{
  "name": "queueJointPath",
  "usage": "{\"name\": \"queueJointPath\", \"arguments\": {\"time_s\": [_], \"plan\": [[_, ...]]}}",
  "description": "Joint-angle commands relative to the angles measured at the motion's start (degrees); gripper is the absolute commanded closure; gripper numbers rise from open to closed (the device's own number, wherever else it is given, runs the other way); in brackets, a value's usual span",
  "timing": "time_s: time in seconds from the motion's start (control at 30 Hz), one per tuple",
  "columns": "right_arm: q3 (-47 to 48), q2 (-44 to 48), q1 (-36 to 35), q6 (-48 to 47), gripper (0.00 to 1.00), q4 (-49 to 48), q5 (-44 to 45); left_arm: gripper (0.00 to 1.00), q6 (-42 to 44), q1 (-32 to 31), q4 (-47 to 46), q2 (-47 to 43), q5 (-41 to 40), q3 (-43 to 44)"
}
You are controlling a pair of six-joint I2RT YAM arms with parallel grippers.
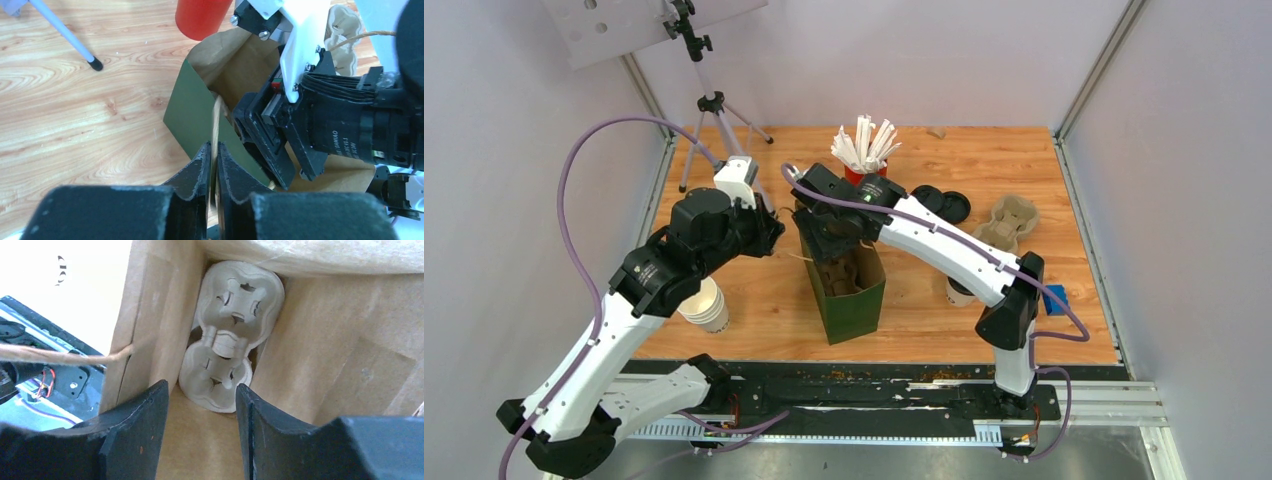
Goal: Pack the takeout coffee
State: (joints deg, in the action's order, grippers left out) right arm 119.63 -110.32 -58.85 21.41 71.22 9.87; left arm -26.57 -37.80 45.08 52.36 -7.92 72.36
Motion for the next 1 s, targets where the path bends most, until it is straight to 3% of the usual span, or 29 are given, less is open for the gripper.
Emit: {"name": "queueJointPath", "arguments": {"time_s": [0.0, 0.2, 0.33, 0.57, 0.97], "plan": [[2.28, 6.11, -0.34, -1.57, 0.47, -4.85, -3.72, 0.83, 1.54, 0.23, -2.60, 0.14, -0.15, 0.82], [1.77, 11.26, -0.30, -3.25, 0.42, -8.67, -3.14, 0.49, 3.54, 0.20, -1.19, 0.93, -0.36, 4.48], [2.22, 12.63, -0.30, -4.77, 0.38, -10.31, -5.06, 0.36, 8.48, 0.27, 0.68, 1.44, -2.03, 7.93], [-3.69, 18.96, -0.30, -10.09, 0.34, -14.98, -11.42, 0.29, 15.98, 0.26, -0.83, 5.93, -4.98, 11.58], [-14.13, 32.42, -0.30, -13.43, 0.34, -27.10, -12.50, 0.27, 29.67, 0.39, -2.43, 21.77, 8.56, 20.09]]}}
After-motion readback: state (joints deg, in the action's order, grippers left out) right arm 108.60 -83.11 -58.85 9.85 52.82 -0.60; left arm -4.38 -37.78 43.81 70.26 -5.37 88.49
